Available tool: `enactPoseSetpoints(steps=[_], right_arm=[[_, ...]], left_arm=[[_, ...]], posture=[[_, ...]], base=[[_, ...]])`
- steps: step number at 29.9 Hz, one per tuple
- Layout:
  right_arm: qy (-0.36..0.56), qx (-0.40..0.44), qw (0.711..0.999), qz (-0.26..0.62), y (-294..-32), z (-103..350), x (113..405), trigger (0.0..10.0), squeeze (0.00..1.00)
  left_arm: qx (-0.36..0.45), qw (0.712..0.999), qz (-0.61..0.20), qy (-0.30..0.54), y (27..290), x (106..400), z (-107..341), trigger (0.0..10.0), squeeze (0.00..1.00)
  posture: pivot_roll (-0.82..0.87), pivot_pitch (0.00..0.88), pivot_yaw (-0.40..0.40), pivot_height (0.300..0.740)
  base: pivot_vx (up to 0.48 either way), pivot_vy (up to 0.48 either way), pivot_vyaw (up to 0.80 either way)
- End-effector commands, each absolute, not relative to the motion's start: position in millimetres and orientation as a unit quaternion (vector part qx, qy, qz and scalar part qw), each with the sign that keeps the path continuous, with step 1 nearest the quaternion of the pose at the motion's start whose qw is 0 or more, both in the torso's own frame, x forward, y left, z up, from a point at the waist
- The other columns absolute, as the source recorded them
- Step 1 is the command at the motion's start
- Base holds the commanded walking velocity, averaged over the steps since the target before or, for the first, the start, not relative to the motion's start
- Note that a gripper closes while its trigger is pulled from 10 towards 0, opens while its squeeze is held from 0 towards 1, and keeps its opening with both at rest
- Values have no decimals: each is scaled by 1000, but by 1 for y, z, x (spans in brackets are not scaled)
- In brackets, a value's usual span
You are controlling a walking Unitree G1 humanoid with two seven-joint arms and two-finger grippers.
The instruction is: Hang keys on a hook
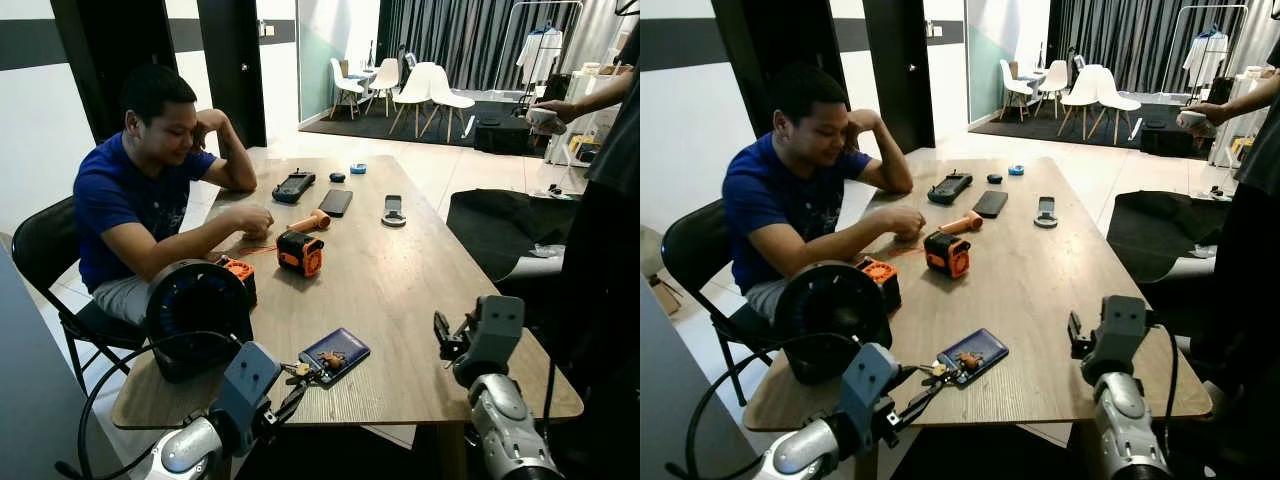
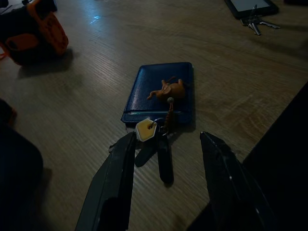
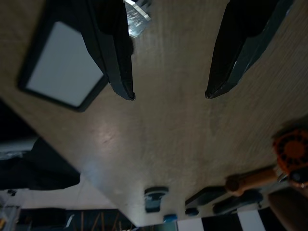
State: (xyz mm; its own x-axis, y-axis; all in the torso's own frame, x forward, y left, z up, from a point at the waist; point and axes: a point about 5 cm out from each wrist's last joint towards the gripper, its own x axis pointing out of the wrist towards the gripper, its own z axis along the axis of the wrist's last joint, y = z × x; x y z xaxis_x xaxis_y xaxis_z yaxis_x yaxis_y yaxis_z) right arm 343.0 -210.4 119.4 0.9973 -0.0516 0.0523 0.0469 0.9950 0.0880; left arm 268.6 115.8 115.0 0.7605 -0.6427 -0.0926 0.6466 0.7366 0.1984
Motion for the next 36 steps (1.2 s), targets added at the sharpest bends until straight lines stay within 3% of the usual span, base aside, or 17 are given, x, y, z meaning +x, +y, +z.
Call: enactPoseSetpoints(steps=[1,12,36], right_arm=[[-11,50,998,-27,-210,112,341,10000,0],[21,137,986,-93,-232,95,339,10000,0],[22,179,972,-153,-254,88,336,10000,0]], left_arm=[[96,931,-353,10,112,267,113,10000,0],[16,924,-382,-16,106,263,127,10000,0],[11,919,-395,-17,106,263,131,10000,0]], posture=[[52,30,12,740],[59,63,16,740],[74,90,18,740]], base=[[0,0,0],[0,0,0],[0,0,0]])
